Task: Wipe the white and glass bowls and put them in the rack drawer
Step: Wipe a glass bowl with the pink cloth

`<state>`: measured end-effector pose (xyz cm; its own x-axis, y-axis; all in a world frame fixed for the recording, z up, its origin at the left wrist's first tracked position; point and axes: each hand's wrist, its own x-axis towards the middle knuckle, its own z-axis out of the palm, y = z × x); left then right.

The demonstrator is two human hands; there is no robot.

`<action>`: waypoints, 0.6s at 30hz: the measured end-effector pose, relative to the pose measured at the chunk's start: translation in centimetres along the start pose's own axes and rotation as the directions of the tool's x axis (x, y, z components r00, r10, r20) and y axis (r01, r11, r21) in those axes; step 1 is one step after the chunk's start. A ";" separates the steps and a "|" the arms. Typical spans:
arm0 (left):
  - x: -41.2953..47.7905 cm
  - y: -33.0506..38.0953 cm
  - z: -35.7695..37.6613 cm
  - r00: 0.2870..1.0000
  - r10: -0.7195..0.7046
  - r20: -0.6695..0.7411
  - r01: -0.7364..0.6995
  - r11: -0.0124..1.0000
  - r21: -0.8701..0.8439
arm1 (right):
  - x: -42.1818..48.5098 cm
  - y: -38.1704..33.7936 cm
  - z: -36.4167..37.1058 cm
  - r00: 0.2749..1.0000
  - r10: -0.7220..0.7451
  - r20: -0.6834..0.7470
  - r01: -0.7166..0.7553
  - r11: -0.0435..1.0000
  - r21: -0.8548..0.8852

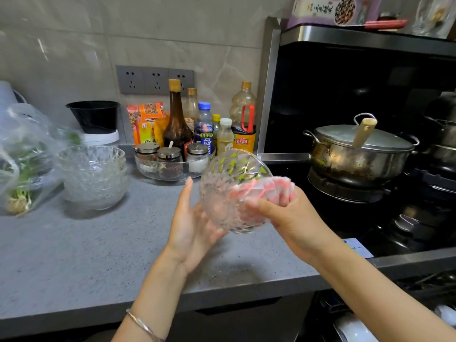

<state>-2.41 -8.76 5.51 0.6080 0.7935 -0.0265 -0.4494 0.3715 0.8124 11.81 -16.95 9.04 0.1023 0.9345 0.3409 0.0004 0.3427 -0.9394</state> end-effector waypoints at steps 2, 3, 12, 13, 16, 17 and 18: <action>0.2 0.0 0.0 1.000 -0.004 0.000 0.004 0.998 -0.057 | 0.4 0.2 -0.2 0.999 0.019 -0.026 -0.018 0.999 0.034; 0.2 -0.1 -0.1 1.000 -0.001 -0.001 0.001 0.996 -0.085 | 0.5 0.3 -0.3 0.999 0.021 -0.036 -0.019 0.999 0.048; 0.8 -0.2 -1.2 0.989 0.103 0.104 -0.053 0.912 -0.406 | 0.9 0.2 -0.1 0.963 0.176 -0.204 -0.191 0.980 -0.055; 0.8 -0.2 -1.5 0.989 0.122 0.088 -0.073 0.899 -0.432 | 0.8 0.2 -0.1 0.958 0.209 -0.197 -0.225 0.972 -0.065; 0.2 0.1 -0.9 0.984 0.178 0.009 -0.162 0.918 -0.363 | 0.4 0.6 -0.2 0.938 0.320 -0.136 -0.318 0.947 0.031; -0.1 0.2 -0.4 0.983 0.182 -0.039 -0.185 0.929 -0.321 | 0.3 0.8 -0.2 0.930 0.349 -0.116 -0.340 0.936 0.096; -0.2 0.2 0.0 0.978 0.185 -0.094 -0.205 0.933 -0.296 | 0.3 1.0 -0.3 0.927 0.362 -0.101 -0.345 0.926 0.154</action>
<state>-2.67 -8.85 5.69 0.4499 0.8903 0.0698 -0.7379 0.3266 0.5906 12.11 -16.37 8.19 0.1955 0.9803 -0.0275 -0.1879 0.0099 -0.9821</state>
